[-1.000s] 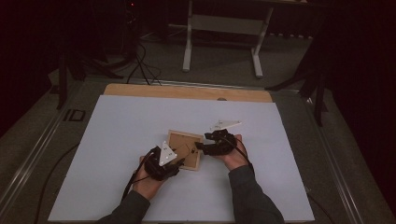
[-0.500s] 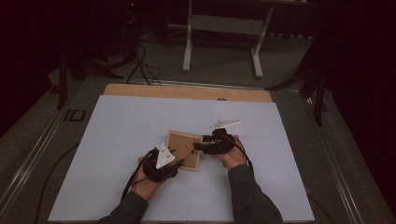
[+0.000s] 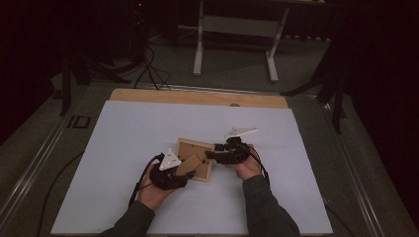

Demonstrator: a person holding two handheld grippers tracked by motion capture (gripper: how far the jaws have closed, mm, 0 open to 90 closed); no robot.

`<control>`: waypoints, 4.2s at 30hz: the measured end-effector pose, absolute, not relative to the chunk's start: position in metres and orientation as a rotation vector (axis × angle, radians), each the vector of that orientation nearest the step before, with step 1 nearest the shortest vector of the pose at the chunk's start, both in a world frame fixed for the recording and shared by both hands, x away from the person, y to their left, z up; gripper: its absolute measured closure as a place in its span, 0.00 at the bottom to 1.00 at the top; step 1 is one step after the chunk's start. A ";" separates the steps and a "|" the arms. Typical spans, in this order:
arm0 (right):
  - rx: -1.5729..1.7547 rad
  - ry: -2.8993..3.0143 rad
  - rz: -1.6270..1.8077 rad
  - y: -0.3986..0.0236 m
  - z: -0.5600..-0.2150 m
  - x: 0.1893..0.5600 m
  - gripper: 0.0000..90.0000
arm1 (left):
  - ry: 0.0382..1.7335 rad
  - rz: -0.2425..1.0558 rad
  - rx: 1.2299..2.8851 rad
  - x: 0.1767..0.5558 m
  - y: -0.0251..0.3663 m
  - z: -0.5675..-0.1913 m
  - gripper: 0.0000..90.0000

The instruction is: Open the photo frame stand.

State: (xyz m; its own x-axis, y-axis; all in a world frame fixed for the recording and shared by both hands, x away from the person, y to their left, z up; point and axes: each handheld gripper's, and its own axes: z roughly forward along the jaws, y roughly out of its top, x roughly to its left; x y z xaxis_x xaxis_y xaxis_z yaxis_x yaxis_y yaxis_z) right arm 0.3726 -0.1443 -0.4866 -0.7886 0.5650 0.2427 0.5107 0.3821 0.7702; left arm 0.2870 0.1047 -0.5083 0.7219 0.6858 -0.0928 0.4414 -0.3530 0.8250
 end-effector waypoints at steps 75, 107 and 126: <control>0.744 2.553 1.374 -0.129 -0.465 0.353 0.57 | 0.957 0.181 2.020 0.308 0.109 -0.518 0.78; 0.694 2.602 1.416 -0.129 -0.475 0.334 0.48 | 0.964 0.062 1.982 0.293 0.124 -0.528 0.77; 0.661 2.589 1.364 -0.134 -0.479 0.318 0.46 | 0.963 0.089 1.986 0.282 0.133 -0.527 0.74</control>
State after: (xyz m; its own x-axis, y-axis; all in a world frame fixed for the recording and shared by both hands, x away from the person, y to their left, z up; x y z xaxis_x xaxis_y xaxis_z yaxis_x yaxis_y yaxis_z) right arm 0.3178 -0.1344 -0.4793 -0.8933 0.4427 0.0776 0.3144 0.4920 0.8119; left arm 0.2821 0.1325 -0.5267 0.6944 0.6575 -0.2925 0.5930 -0.2926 0.7502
